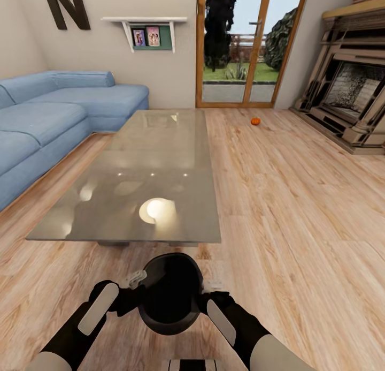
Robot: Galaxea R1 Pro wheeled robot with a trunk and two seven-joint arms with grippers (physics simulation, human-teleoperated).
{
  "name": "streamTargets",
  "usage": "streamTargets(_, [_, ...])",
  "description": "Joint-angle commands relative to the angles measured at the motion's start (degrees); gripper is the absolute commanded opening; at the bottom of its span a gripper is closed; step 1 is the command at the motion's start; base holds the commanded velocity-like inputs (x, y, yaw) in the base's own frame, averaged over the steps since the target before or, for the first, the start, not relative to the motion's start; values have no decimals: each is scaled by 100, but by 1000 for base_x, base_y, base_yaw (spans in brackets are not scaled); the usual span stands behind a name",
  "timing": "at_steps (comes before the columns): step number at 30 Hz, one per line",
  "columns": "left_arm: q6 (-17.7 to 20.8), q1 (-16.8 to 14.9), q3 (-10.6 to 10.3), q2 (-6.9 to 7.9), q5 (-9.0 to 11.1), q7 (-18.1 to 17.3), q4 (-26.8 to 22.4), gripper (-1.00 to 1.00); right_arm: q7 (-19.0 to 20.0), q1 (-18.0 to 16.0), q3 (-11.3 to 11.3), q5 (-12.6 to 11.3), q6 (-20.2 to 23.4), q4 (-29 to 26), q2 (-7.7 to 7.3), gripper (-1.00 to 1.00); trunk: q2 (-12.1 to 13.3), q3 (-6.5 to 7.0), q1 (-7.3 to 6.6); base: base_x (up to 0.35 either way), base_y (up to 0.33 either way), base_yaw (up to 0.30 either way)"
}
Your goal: Place each of the two pumpkins and all three candles from the living room inside a cabinet in the living room (use any cabinet), then make sure every cabinet is closed, and position the cauldron so it is next to a table in the living room.
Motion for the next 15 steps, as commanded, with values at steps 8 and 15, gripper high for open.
streamTargets(8, [-10,-3,-214,12,-126,77,-15,-100,-46,-8,24,-166,6,6,0,-100,-3,-4,-2,6,0,0])
streamTargets(15, [-10,-3,-211,14,-124,77,-15,-100,-49,-9,24,-166,5,5,0,-100,-3,-4,-2,76,0,0])
